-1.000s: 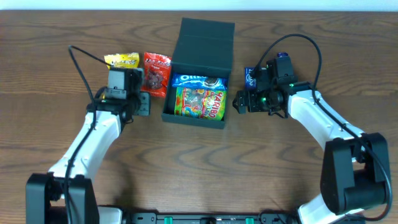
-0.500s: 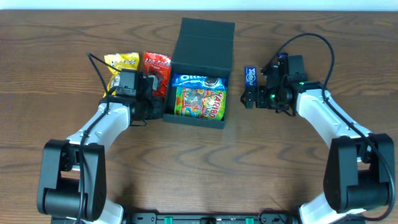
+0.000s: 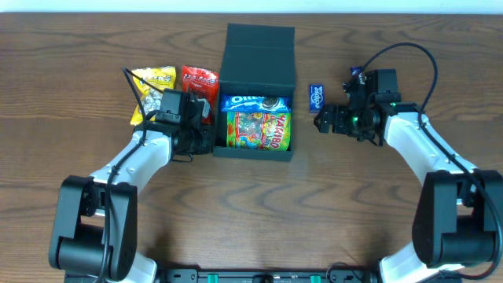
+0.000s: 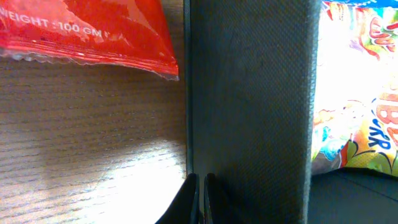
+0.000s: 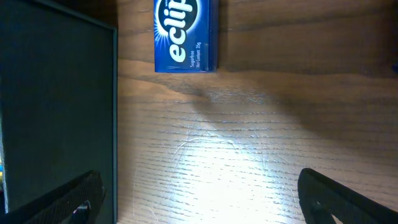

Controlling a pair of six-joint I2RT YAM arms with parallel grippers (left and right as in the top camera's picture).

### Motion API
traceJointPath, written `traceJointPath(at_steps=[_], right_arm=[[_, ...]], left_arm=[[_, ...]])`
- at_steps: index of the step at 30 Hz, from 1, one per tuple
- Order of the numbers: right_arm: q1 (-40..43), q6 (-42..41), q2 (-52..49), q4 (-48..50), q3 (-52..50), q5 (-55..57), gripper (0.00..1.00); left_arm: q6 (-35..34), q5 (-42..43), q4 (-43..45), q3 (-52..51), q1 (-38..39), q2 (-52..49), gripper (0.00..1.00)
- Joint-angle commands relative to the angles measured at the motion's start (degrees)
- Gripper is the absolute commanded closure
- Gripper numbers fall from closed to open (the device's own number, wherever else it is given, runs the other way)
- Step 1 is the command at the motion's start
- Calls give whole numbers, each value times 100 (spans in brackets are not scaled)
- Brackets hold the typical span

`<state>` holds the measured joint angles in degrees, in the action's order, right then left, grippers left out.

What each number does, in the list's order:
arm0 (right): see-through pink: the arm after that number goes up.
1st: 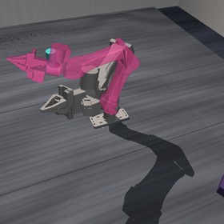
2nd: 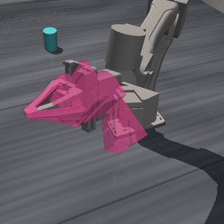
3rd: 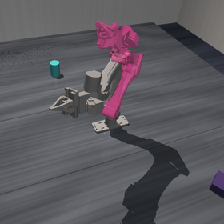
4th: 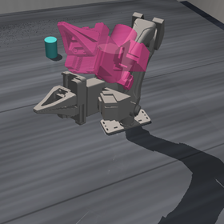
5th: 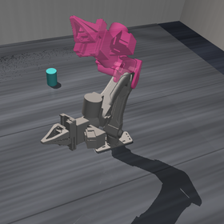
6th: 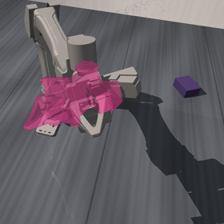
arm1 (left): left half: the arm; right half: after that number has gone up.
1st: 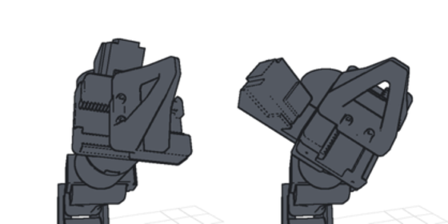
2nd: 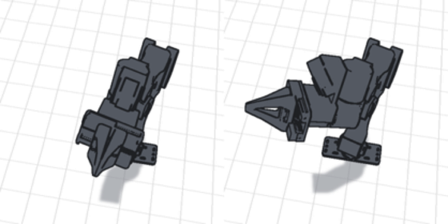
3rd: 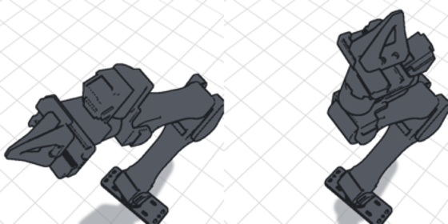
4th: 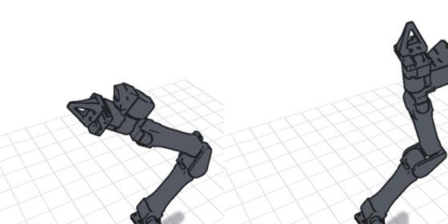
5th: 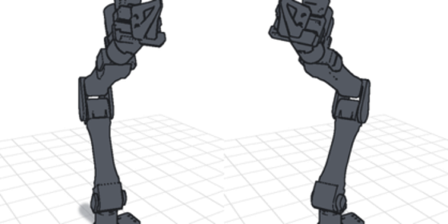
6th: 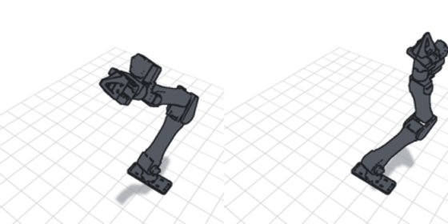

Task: Pack container
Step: 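Grasp the red Hacks bag with left gripper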

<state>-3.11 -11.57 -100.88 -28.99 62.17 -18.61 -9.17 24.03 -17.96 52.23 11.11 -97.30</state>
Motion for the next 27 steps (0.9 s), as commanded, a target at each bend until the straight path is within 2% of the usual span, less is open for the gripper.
traceJointPath(at_steps=[1,16,23,27], right_arm=[[48,-66,17,7,42,-48,1],[48,-63,17,-17,42,-46,1],[48,-63,17,-7,42,-44,1],[48,-63,17,-4,42,-44,1]], left_arm=[[-177,153,-28,125,83,-11,94],[-334,155,-291,125,173,-11,94],[-636,162,-328,125,173,-11,94],[-686,376,-326,125,173,-11,94]])
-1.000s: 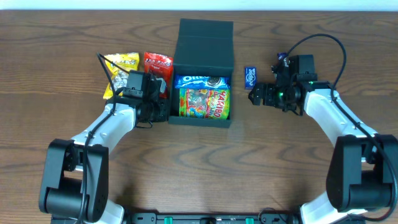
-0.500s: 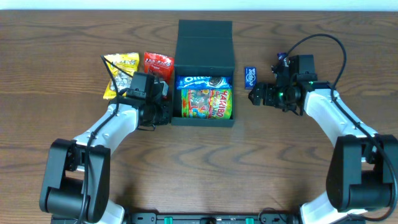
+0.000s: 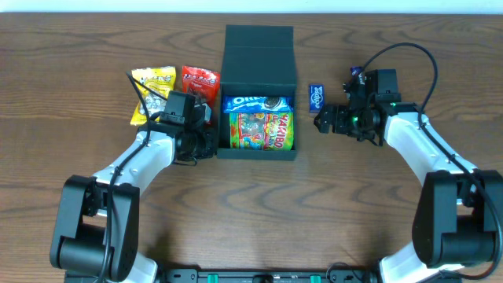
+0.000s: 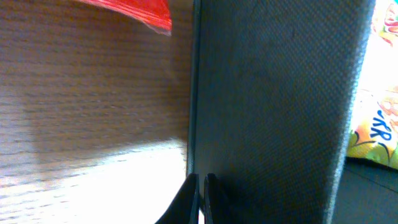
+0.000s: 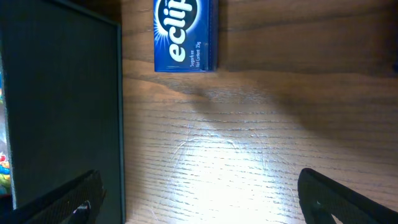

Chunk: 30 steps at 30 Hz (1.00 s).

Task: Pack container
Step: 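Grasp the red Hacks bag with left gripper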

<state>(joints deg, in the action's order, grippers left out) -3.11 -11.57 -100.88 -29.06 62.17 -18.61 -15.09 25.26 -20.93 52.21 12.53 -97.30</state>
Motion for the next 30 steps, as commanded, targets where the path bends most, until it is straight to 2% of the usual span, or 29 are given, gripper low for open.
traceJointPath(at_steps=[1,10,15,20,26,28,30], right_arm=[[48,-63,17,2,42,-44,1],[48,-63,17,-7,42,-46,1],[48,-63,17,-61,42,-46,1],[48,-61,17,-103,42,-48,1],[48,-61,17,-162,39,-46,1],[48,-61,17,-184,42,-48,1],[48,-61,17,-195,42,-46,1]], left_arm=[[-146,251,-31,127,31,-11,94],[-181,227,-146,127,39,-9,94],[146,-544,-175,448,-138,168,94],[861,-1611,-79,1169,-188,291,94],[1043,-2398,1021,1246,-192,273,93],[1043,-2422,1169,1246,-201,223,69],[1047,-2435,1185,1246,-203,133,56]])
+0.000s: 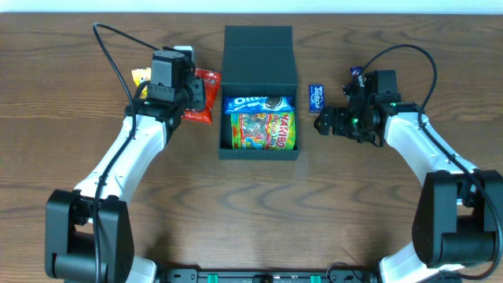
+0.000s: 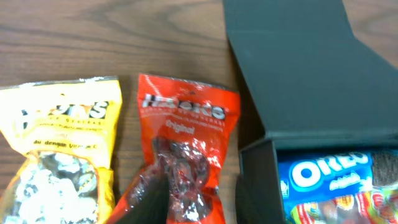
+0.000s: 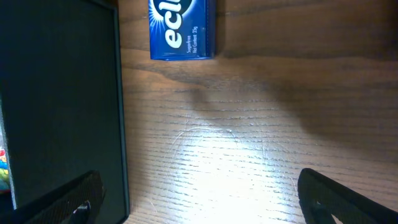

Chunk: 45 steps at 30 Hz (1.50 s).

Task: Pack container
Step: 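Grasp the red Hacks bag with left gripper, then move the red bag into the box and open left gripper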

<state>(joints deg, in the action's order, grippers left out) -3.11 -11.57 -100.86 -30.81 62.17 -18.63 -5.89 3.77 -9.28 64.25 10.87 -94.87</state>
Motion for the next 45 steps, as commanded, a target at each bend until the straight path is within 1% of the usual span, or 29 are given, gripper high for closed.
traceJointPath(at_steps=[1,2,3,6,11,15,21,22,23,25,28,29,32,33,35,40,45], right_arm=[[48,-61,15,-28,39,-46,1],[48,-61,15,-28,39,-44,1],[48,-61,15,-28,42,-46,1],[48,-61,15,-39,39,-46,1],[48,-57,15,-98,39,-44,1],[48,-35,15,-140,42,-44,1],[48,-37,15,-136,42,-46,1],[48,-37,15,-144,39,-44,1],[48,-37,15,-157,42,-44,1],[48,-37,15,-157,42,-44,1],[48,-37,15,-157,42,-44,1],[48,-37,15,-157,42,-44,1],[48,-37,15,-155,42,-46,1],[48,-37,15,-155,42,-46,1],[48,-37,15,-153,42,-46,1],[48,-37,15,-142,39,-46,1],[50,-42,15,-129,42,-44,1]], left_arm=[[170,-297,17,42,-37,-201,45],[260,-299,15,42,-37,-280,39],[321,-328,22,42,-37,-396,36],[317,-420,87,42,-37,-645,35],[424,-442,262,42,-46,-1047,18],[422,-437,380,42,-48,-1340,12],[422,-435,422,42,-48,-1582,11],[422,-431,428,42,-48,-1609,14],[422,-426,426,42,-48,-1639,20],[422,-422,426,42,-48,-1652,36],[422,-422,470,44,-48,-1648,53],[422,-426,481,44,-48,-1641,55],[422,-437,483,63,-48,-1563,69],[422,-439,481,81,-48,-1537,76],[422,-442,474,170,-48,-1416,93],[424,-444,308,616,-48,-1051,94],[420,-442,-101,1025,-39,-483,94]])
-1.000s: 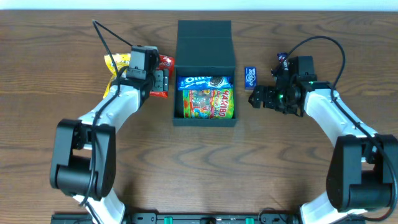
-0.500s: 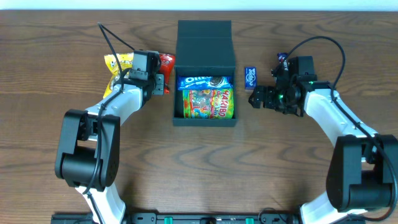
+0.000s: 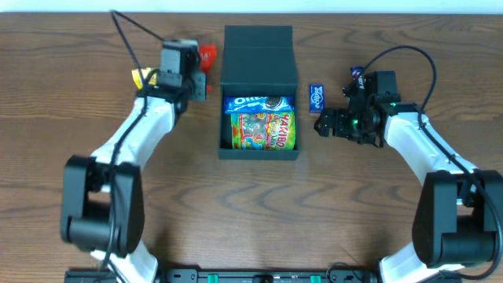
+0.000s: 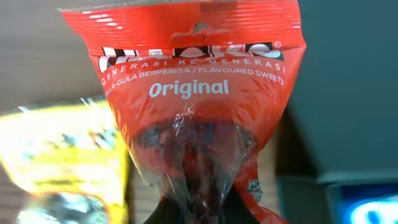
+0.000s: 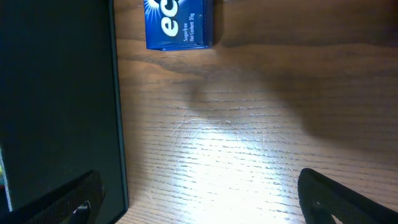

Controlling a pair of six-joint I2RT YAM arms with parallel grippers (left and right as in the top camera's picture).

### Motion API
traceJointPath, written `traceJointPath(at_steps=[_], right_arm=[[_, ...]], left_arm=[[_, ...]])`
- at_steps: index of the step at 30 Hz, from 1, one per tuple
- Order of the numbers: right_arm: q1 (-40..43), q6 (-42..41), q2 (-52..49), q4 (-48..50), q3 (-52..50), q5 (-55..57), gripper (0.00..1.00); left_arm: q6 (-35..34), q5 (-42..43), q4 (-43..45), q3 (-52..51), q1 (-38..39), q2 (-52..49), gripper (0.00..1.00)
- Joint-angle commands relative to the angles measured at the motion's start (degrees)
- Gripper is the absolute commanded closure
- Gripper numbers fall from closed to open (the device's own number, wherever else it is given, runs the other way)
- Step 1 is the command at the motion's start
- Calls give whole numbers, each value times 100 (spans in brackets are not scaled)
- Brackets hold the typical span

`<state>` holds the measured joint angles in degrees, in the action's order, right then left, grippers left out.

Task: Pack container
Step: 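Move the red bag into the box and open left gripper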

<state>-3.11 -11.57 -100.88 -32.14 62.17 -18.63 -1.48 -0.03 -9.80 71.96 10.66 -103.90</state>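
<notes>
The black box stands mid-table with its lid folded back, and holds an Oreo pack and a Haribo bag. My left gripper is left of the lid, shut on the red sweets bag, which hangs lifted off the table. In the left wrist view the left gripper pinches the bag's clear lower part. The yellow bag lies below at the left. My right gripper stands open over bare wood, right of the box wall. The blue Eclipse gum pack lies beyond it.
The gum pack lies just right of the box. A small dark-blue wrapper shows behind the right arm. The yellow bag lies at the far left. The wooden table runs out to the front.
My left gripper was open over the red bag lying on the table. Now it is shut on the bag and holds it up near the box lid. The right gripper has shifted slightly.
My left gripper was shut, low against the box's left wall, and the box then stood slightly further right. Then the gripper was open above the red bag beside the yellow one. Now it holds the red bag off the table. The right gripper stayed open near the gum.
</notes>
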Motion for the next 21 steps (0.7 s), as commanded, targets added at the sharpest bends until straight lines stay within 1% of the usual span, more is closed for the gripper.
traceJointPath(at_steps=[1,3,5,9,13,15,18,20,21], right_arm=[[61,-55,17,2,42,-44,1],[122,-138,17,2,42,-44,1],[240,-188,22,2,42,-46,1],[509,-214,76,0,42,-133,1],[684,-216,168,0,42,-144,1],[691,-214,199,-4,42,-160,1],[688,-214,203,-26,42,-205,1],[688,-214,205,-50,42,-243,1],[688,-214,205,-55,42,-243,1]], left_arm=[[-24,-59,-127,258,-13,570,94],[-133,-55,-337,258,-7,815,94],[-435,-20,-647,258,-2,1056,94],[-848,404,-1360,258,149,1451,94],[-1473,562,-1893,256,715,1543,94],[-1746,538,-1941,256,1005,1543,94],[-2472,262,-2057,249,1414,1541,94],[-2765,153,-2162,210,1620,1528,94],[-2793,151,-2179,197,1703,1513,94]])
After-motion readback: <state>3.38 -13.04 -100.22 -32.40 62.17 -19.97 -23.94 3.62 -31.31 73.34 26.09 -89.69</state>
